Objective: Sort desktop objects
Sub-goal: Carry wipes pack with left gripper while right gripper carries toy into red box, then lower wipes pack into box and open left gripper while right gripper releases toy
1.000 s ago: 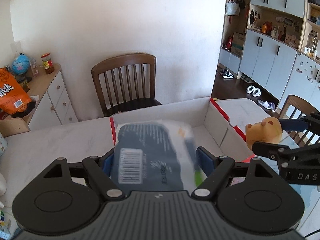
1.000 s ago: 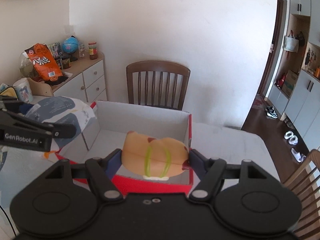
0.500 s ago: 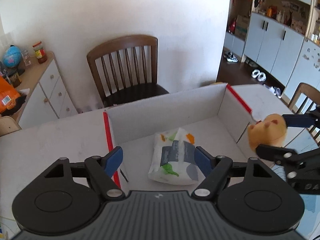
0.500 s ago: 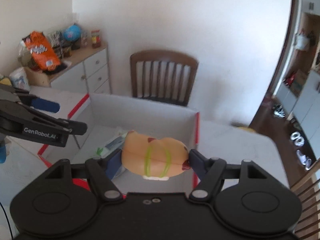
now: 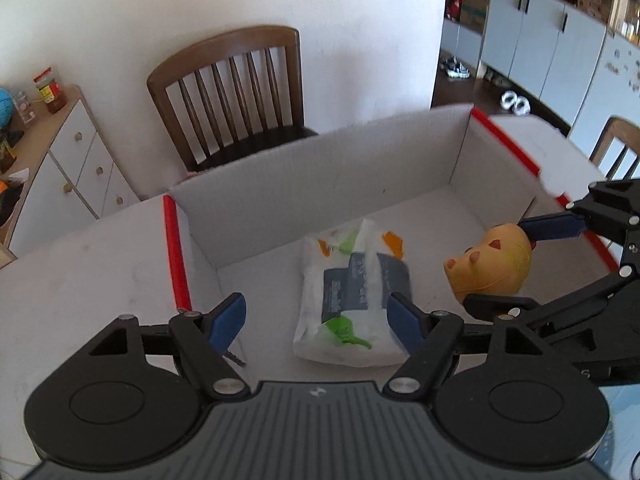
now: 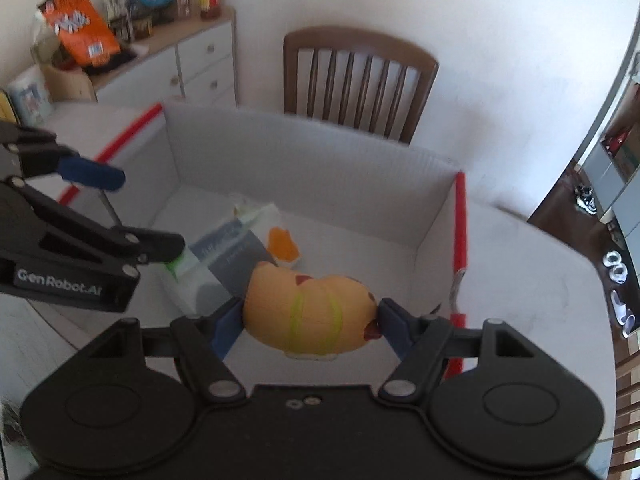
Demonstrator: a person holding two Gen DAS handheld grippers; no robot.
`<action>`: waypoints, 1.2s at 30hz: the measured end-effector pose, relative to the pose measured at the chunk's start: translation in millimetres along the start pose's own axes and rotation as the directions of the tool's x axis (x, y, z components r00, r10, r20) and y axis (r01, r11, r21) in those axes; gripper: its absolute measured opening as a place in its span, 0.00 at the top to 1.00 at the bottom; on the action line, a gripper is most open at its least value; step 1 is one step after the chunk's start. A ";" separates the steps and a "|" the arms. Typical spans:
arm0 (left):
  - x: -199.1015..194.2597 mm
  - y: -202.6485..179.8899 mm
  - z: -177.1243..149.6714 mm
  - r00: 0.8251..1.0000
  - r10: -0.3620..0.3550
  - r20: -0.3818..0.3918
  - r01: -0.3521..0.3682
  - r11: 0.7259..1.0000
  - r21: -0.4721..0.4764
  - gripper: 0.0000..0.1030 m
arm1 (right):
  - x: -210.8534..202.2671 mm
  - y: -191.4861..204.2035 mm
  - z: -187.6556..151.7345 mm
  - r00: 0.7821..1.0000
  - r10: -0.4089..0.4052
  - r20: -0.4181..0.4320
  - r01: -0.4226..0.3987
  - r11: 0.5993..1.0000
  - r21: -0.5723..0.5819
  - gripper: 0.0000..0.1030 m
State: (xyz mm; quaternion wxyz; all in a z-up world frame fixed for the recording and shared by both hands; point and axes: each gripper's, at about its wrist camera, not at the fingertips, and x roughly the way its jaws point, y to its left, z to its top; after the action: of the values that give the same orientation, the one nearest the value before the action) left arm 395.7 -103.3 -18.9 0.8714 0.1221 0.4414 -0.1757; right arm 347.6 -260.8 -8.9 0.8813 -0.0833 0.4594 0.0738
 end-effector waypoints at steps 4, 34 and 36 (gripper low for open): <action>8.8 1.3 -1.8 1.000 -0.004 -0.024 0.004 1.000 0.002 0.25 | 8.8 -1.9 -5.6 0.999 0.007 -0.033 -0.007 1.000 -0.013 0.29; -34.0 -2.4 -8.2 0.998 -0.021 0.061 0.025 0.998 -0.051 0.25 | -34.9 0.8 -3.3 0.998 -0.009 0.059 0.015 0.995 -0.103 0.27; -41.6 -6.0 -9.4 0.997 -0.024 0.070 0.027 0.999 -0.044 0.25 | -39.5 0.1 -5.2 0.998 -0.009 0.061 0.015 0.995 -0.095 0.27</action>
State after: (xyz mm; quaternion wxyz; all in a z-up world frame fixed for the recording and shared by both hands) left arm 363.5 -97.1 9.1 0.8864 0.0905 0.4165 -0.1808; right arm 321.1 -263.9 20.6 0.8901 -0.1256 0.4281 0.0929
